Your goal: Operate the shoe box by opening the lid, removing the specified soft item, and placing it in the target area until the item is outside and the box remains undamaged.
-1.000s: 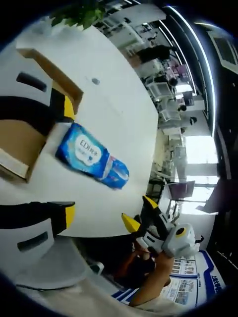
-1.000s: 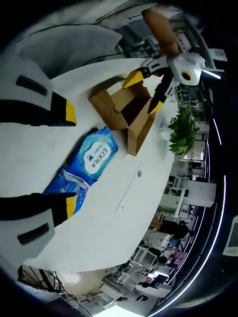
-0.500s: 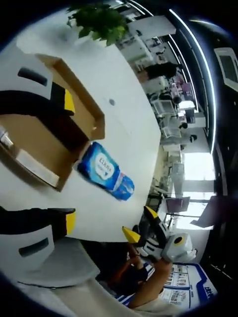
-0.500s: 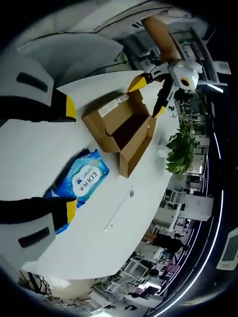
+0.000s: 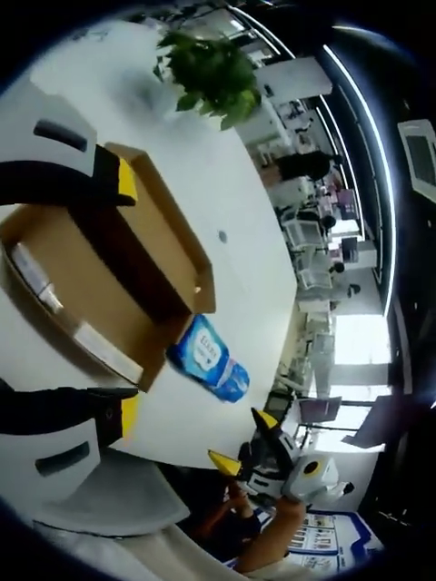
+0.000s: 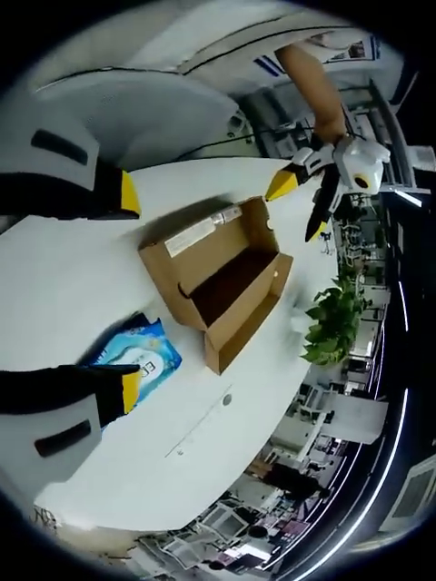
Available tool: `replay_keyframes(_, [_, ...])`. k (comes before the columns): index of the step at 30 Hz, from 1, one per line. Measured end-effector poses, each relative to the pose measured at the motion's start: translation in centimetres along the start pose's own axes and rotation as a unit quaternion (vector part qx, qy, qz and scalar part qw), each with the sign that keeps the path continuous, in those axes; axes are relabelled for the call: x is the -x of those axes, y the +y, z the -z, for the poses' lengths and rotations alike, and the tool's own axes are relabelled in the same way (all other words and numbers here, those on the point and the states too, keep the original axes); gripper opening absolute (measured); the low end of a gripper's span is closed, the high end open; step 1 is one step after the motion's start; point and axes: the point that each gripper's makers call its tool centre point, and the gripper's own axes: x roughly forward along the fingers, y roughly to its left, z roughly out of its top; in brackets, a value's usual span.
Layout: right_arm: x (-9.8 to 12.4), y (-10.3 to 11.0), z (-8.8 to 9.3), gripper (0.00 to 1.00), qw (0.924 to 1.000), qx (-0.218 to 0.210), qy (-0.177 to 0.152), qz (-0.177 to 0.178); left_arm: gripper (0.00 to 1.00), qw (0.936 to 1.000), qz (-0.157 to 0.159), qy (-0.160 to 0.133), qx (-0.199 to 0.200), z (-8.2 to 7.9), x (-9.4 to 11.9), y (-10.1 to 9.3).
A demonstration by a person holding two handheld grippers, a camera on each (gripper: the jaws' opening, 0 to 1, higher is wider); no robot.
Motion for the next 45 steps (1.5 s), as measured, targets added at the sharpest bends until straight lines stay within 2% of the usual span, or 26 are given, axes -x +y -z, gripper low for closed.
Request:
replay_keyframes(6, [-1.2, 0.7, -1.0, 0.61, 0.9996, 0.022, -0.001, -0.02, 0.77, 0.9991, -0.036, 0.011, 0.022, 2.4, 1.0, 2.2])
replay_keyframes(17, [-3.9, 0.9, -1.9, 0.61, 0.9961, 0.064, 0.014, -0.058, 0.67, 0.9952, -0.075, 0.027, 0.057, 6.2, 2.6, 3.9])
replay_keyframes(23, [-5.3, 1.0, -2.1, 0.6, 0.9923, 0.093, 0.023, -0.079, 0.57, 0.991, -0.1, 0.038, 0.08, 8.1, 3.1, 4.9])
replay_keyframes(31, [-6.8, 1.6, -2.2, 0.58, 0.9875, 0.119, 0.036, -0.097, 0.42, 0.9838, -0.128, 0.066, 0.106, 10.8, 3.2, 6.1])
replay_keyframes(36, [-8.1, 2.2, -2.7, 0.57, 0.9846, 0.128, 0.037, -0.113, 0.35, 0.9785, -0.14, 0.07, 0.134, 12.0, 3.1, 6.3])
replay_keyframes(39, [-8.9, 2.4, -2.8, 0.55, 0.9826, 0.136, 0.039, -0.121, 0.3, 0.9729, -0.159, 0.078, 0.149, 13.0, 3.3, 6.8])
replay_keyframes(45, [-10.4, 2.4, -3.2, 0.52, 0.9797, 0.141, 0.043, -0.135, 0.24, 0.9642, -0.174, 0.076, 0.185, 14.0, 3.5, 7.3])
